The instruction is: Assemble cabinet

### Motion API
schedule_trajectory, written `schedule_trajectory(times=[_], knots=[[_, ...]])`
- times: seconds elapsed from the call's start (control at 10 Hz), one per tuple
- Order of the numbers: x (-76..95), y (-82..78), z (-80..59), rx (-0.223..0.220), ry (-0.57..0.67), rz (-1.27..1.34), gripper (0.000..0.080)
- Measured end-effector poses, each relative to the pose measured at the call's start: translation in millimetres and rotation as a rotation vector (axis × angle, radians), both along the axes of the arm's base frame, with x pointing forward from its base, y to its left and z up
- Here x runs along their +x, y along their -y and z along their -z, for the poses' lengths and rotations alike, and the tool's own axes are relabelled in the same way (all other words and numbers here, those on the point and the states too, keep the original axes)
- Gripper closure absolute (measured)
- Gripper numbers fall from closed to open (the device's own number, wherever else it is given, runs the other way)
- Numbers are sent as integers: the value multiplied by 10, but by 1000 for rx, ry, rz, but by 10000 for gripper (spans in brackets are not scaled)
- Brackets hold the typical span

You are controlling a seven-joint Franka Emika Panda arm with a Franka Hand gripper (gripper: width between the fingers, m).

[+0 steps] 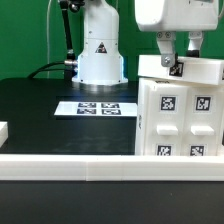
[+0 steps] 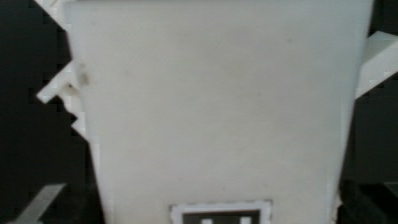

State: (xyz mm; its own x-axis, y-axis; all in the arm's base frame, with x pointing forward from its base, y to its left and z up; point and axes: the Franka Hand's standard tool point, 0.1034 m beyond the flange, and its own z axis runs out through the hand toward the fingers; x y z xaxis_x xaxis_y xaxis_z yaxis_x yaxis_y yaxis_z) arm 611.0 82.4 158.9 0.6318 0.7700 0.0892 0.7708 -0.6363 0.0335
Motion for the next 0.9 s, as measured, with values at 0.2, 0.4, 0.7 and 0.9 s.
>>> schedule_trajectory(times=[0.2,0.4,0.7,0.9], knots=[[0,4,0,4,-3,62,242],[0,3,0,11,-6,128,242],[-1,2,2,38,-22,454,242],[-4,-3,6,57,-32,679,242]])
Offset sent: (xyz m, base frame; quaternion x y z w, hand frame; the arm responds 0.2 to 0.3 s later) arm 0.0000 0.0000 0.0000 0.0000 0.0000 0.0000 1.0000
